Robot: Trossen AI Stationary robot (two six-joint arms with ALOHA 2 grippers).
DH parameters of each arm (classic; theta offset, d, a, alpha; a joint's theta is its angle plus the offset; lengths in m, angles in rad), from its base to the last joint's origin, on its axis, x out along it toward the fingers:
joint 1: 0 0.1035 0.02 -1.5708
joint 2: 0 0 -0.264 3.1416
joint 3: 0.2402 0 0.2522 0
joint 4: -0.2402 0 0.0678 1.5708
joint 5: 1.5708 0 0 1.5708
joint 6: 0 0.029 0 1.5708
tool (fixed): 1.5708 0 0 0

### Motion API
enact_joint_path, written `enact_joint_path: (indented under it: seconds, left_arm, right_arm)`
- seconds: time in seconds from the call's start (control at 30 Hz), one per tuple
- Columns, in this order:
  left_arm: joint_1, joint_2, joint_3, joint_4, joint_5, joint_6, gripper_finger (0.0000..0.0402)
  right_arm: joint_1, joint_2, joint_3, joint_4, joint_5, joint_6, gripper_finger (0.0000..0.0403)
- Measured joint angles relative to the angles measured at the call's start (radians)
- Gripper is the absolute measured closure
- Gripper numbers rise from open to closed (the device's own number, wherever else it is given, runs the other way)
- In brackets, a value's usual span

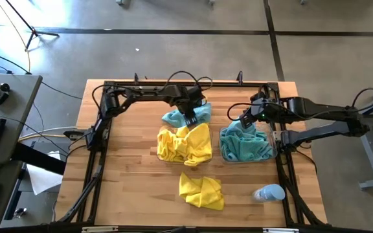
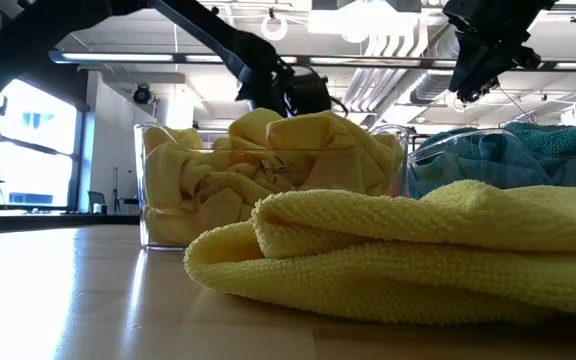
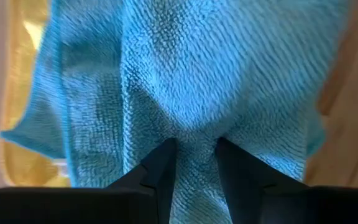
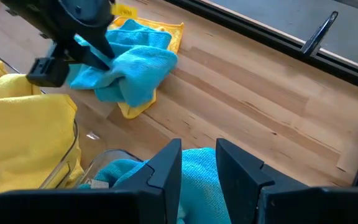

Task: Sort microfiber towel by color & place in baskets
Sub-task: Put the blue microfiber cloth into the right transparent bin

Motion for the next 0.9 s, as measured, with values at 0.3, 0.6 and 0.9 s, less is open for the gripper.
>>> enact_joint_path:
  seconds: [0.3,0.6,0.9]
  left_arm:
    - [0.000,-0.001,0.000,-0.018,-0.015,-0.008,0.0392]
    - [-0.015,-0.259,0.037,-0.077,-0.023,-0.008,0.0401]
    - [-0.016,-0.485,0.042,-0.001,-0.001,-0.054,0.0401]
  right_arm:
    - [0.000,0.000,0.000,0.001,0.011,-0.017,0.0309]
    - [0.000,0.001,-0.001,0.127,0.057,-0.097,0.0309]
    - [-0.002,0.107,-0.001,0.577,0.031,-0.478,0.0295]
